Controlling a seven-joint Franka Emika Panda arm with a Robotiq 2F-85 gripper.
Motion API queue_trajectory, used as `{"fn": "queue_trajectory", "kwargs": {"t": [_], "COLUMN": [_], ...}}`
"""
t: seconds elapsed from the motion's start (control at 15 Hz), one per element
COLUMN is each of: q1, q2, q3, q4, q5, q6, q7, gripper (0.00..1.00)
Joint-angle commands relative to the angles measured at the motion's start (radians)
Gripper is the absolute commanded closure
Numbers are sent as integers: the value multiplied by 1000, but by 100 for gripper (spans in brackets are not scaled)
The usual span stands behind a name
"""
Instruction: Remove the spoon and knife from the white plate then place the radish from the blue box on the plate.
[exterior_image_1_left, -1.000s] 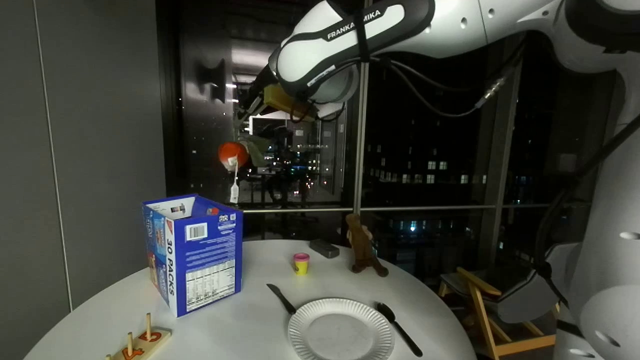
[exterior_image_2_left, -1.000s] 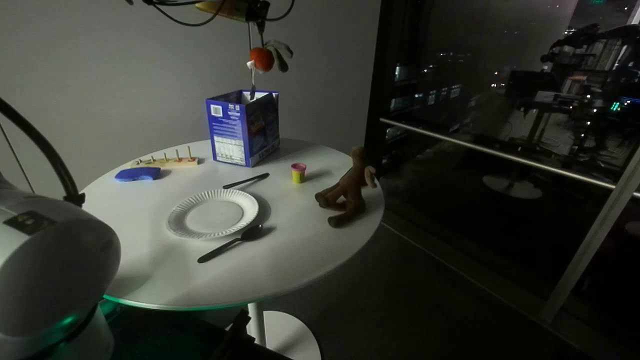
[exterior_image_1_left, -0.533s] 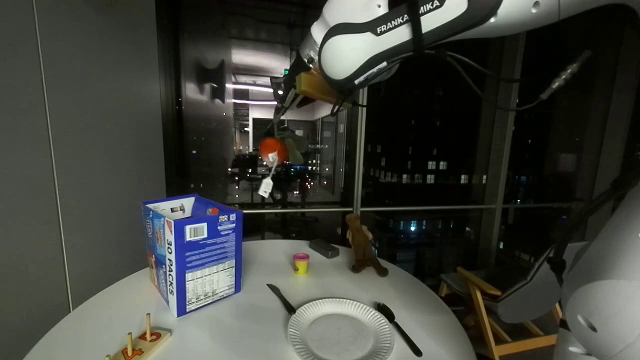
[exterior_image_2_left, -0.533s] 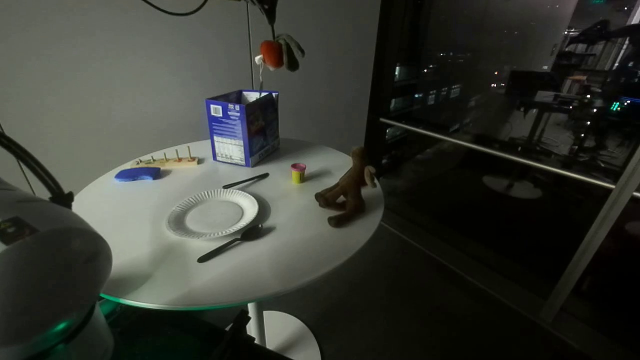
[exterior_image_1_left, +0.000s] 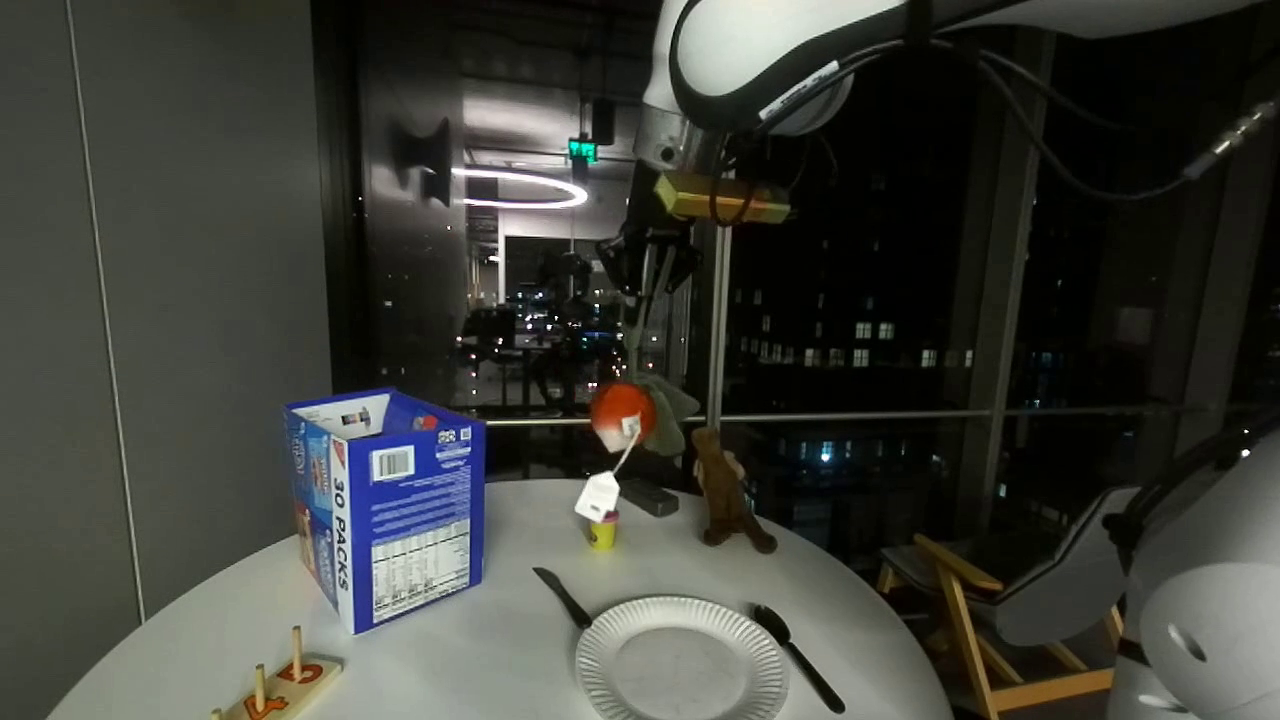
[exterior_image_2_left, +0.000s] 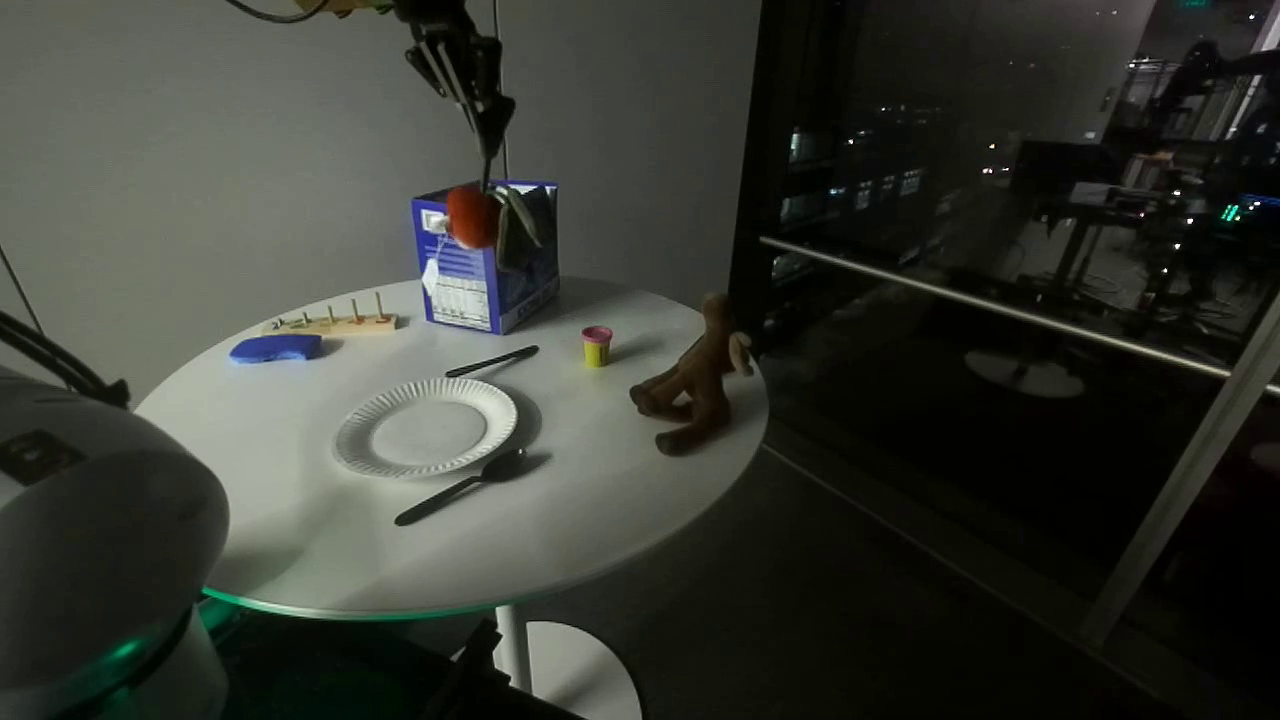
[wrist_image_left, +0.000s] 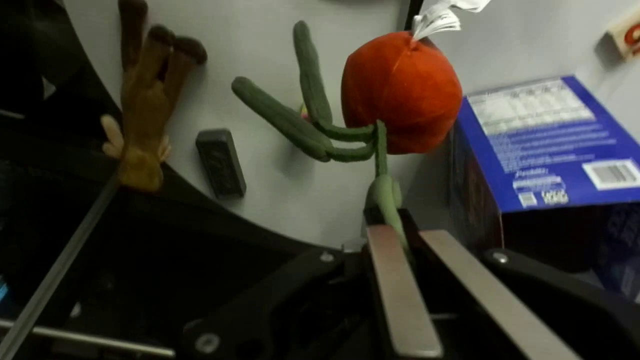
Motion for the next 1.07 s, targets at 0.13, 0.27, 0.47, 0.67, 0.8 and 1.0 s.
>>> {"fn": "queue_trajectory", "kwargs": {"t": [0.13,0.27,0.47,0.67,0.8,1.0], "q1": [35,43,55,63,63,55], "q2": [17,37,85,167,230,306], "q3": [-35,-40,-57,-78,-88,-99], "q4": [-37,-50,-60,-52,-36,-14], "q5": [125,160,216,283,328,374], "q6": [-185,-240,-289,-320,-350,-372], "q7": [-135,-176,-249,-332,-372,-419], "gripper": [91,91,91,91,91,91]}}
